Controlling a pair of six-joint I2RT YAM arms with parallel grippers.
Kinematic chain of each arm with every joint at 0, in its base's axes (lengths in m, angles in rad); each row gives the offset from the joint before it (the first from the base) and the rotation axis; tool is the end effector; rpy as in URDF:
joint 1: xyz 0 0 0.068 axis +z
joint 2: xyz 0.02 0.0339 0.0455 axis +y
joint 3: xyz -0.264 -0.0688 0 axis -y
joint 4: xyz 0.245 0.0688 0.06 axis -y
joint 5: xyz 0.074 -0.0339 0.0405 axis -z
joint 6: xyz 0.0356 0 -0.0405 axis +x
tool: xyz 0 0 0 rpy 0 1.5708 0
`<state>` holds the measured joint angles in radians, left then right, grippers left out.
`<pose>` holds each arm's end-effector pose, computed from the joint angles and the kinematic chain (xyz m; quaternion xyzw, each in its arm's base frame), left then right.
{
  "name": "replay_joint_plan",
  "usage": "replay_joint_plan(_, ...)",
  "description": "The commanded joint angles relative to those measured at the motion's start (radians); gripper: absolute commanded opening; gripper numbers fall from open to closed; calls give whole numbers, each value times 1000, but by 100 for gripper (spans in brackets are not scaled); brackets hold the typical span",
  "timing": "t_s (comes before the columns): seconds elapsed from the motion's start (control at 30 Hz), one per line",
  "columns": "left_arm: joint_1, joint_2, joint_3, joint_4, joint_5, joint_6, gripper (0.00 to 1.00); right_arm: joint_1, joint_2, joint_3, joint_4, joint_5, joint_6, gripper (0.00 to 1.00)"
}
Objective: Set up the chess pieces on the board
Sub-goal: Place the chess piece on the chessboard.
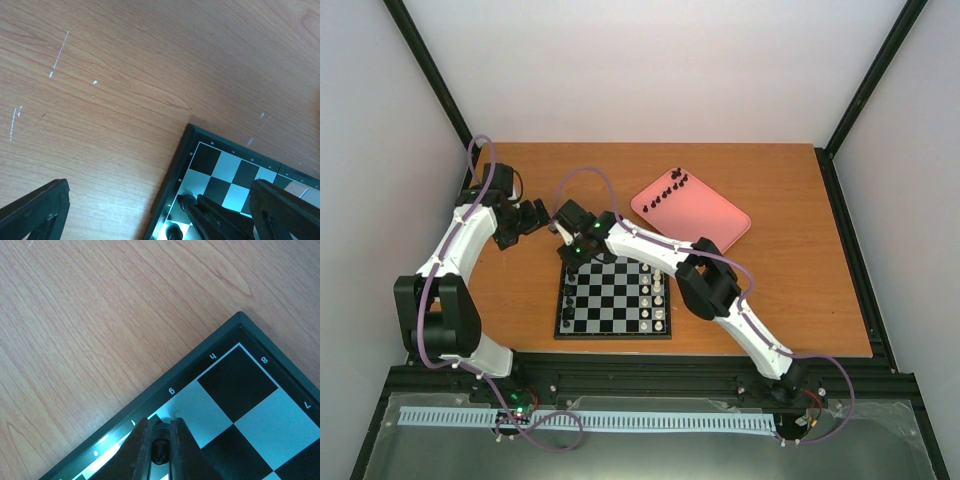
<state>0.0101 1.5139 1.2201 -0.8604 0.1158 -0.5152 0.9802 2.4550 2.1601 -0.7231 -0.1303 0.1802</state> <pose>0.3011 -0.0011 0.2635 -0.2420 0.9464 -0.1064 0.1858 0.2932 0.4456 0.1740 -0.3902 0.8773 0.2017 0.1934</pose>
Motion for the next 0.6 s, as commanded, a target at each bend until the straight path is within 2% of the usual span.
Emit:
replay_joint_plan(0.0,-10,2,6,14,20,7,100,8,-28,-46,-26,11,-14,3)
replay_joint_plan(0.57,-9,8,12,17,22,-2,100,9,-38,-50,-30,8,-18,3)
